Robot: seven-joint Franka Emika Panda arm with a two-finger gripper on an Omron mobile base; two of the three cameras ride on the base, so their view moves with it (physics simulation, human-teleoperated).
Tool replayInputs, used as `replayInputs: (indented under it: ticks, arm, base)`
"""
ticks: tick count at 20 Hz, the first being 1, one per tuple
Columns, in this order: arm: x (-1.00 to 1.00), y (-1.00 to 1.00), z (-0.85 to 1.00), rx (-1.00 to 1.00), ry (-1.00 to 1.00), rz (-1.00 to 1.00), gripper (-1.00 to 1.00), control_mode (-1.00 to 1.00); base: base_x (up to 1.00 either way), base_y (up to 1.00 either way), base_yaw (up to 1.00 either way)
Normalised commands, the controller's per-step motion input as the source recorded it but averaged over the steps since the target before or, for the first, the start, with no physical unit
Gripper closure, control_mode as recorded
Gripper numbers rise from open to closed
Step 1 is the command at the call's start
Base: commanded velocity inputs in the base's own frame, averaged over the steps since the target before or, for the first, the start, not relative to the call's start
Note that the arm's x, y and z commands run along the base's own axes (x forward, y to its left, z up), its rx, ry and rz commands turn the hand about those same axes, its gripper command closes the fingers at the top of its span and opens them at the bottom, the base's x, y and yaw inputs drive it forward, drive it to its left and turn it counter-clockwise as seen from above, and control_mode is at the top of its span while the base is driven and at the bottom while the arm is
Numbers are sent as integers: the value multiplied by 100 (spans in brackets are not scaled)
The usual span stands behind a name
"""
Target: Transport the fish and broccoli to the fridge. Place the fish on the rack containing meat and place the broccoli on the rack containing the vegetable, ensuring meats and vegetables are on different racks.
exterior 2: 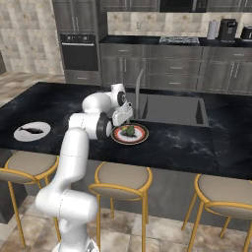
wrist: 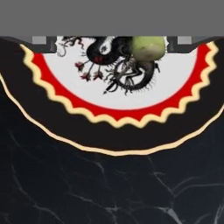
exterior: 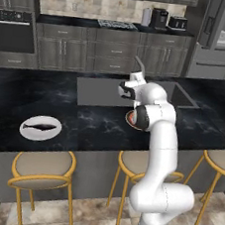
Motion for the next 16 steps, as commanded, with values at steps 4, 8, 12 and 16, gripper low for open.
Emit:
replayInputs:
  ticks: [4,8,12,16]
  arm:
    - [-22,0,-3,0,0,0,-100,-100]
    - [-23,0,-1,0,0,0,-100,-100]
    - [0,0,-12,0,0,0,-100,-100]
    - [0,-12,-25,0,0,0,-100,-100]
  base:
    - [0,0,0]
    - [0,0,0]
    - [0,0,0]
    - [0,0,0]
